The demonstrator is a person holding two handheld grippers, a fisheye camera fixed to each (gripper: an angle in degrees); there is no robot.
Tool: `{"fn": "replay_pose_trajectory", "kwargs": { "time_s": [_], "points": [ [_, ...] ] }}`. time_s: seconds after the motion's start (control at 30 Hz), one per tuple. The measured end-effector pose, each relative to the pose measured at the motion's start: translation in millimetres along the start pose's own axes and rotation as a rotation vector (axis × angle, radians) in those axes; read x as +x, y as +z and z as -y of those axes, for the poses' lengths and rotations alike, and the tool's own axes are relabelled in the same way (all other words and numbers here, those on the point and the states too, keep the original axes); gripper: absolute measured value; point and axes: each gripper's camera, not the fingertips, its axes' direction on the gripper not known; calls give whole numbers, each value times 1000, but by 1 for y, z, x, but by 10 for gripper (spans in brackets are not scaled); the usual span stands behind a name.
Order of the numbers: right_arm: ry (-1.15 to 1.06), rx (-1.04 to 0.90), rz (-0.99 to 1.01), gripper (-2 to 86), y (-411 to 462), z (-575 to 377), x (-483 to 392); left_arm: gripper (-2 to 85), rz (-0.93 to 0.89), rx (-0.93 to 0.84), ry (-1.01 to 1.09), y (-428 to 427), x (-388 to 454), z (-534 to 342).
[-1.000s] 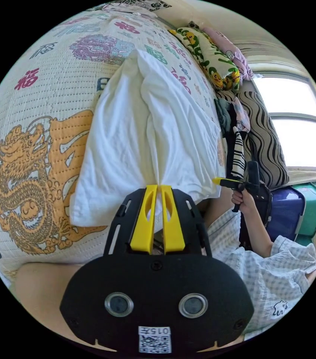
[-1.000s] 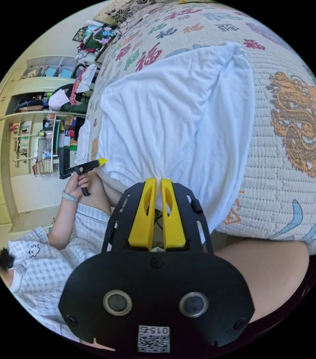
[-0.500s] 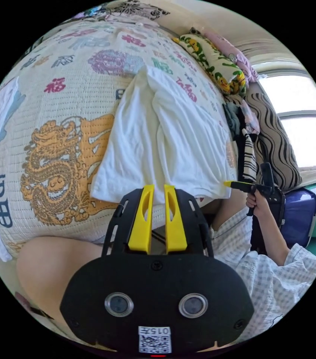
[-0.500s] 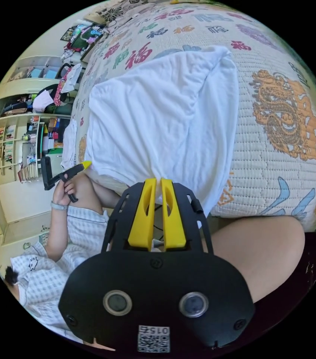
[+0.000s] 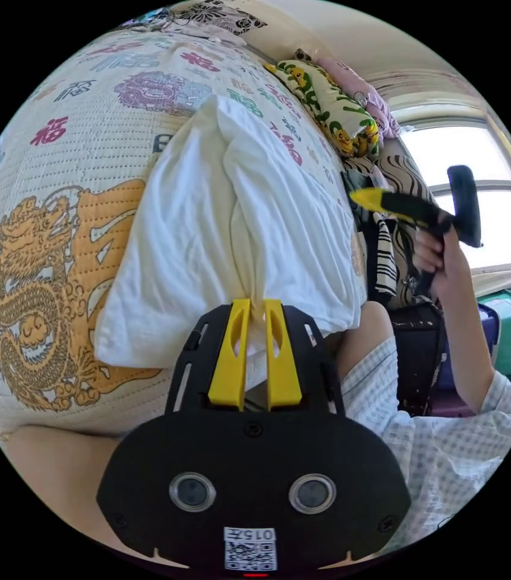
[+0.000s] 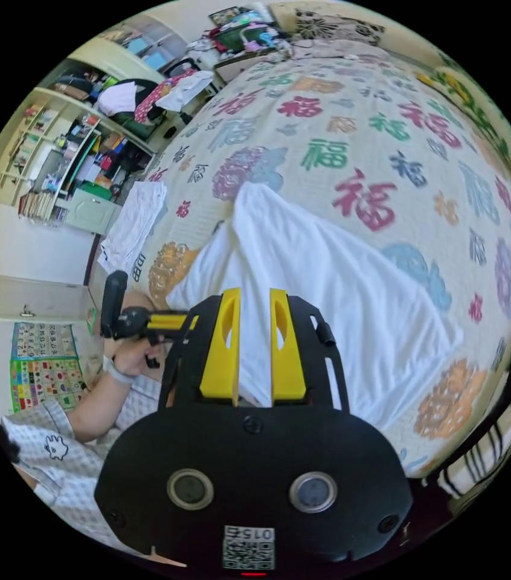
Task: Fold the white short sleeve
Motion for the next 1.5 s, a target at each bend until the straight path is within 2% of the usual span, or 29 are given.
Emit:
{"fn": "replay_pose_trajectory", "kwargs": {
  "time_s": [0.17,0.3,0.33,0.43,0.57,0.7,0.83,0.9,1.0,1.03,1.2,1.33,1.4,1.5],
  "points": [
    [-70,-87,-131,56,55,104,-57,7,-99,15,-47,-7,-19,-11],
    [-97,-269,-236,47,117,167,-88,-1,-76,-2,-27,-10,-17,-14],
    [-94,-307,-292,19,132,179,-93,-3,-62,-9,-17,-10,-15,-15],
    [-105,-307,-435,-3,151,204,-104,-5,-3,-23,15,-11,-7,-20],
    [-93,-282,-386,-6,156,230,-109,-4,66,-34,39,-14,1,-27],
    [-176,-352,-333,-4,165,248,-116,22,2,-14,-1,-17,-5,-32],
    [-191,-259,-160,38,141,268,-125,64,-38,174,-2,-51,-1,-47],
    [-194,-234,-134,57,133,278,-128,75,1,264,-17,-69,2,-56],
    [-208,-260,-233,75,138,293,-129,103,223,332,-133,-91,2,-70],
    [-212,-305,-273,84,145,298,-128,114,247,350,-192,-93,-4,-74],
    [-210,-438,-357,93,171,310,-125,106,185,202,-280,-62,-22,-72],
    [-239,-496,-437,52,178,312,-125,72,217,176,-280,-53,-18,-71],
    [-259,-506,-448,33,175,313,-126,24,202,170,-266,-47,-15,-72],
    [-273,-474,-452,13,161,314,-125,3,175,173,-242,-38,-10,-72]
  ]
}}
